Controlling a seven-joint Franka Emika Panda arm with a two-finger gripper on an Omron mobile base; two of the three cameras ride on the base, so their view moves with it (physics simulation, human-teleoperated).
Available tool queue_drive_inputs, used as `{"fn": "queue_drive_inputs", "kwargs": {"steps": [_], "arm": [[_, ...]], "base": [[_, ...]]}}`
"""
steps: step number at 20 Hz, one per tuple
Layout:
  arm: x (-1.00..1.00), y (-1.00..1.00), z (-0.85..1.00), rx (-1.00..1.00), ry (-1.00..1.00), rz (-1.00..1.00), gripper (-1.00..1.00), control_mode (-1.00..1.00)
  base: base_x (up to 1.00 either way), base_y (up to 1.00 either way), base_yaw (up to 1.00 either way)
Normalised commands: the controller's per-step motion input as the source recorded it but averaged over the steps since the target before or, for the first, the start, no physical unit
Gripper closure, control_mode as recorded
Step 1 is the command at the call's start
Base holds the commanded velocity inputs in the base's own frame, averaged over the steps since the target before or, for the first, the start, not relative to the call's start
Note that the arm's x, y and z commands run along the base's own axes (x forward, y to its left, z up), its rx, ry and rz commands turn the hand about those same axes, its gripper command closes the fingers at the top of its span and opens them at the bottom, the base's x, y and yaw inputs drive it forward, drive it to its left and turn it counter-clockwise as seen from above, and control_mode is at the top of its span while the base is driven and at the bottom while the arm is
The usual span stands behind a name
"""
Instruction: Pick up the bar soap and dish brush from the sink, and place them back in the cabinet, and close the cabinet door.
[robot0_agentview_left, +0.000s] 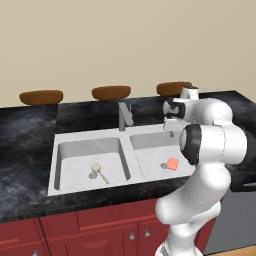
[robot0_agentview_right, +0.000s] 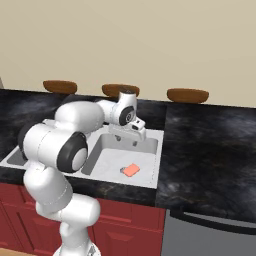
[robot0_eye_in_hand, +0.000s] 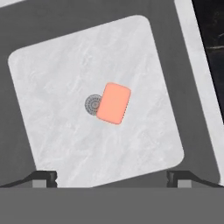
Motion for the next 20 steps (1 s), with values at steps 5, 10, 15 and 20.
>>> {"fn": "queue_drive_inputs", "kwargs": {"steps": [5,10,15,20], "arm": [[0.13,-0.05,-0.28,0.0,0.01,0.0,-1.0,-1.0],[0.16,-0.08,-0.25,0.0,0.0,0.0,-1.0,-1.0],[0.15,-0.06,-0.31,0.0,0.0,0.0,-1.0,-1.0],[0.18,-0.02,-0.23,0.0,0.0,0.0,-1.0,-1.0]], "base": [[0.0,0.0,0.0],[0.0,0.0,0.0],[0.0,0.0,0.0],[0.0,0.0,0.0]]}}
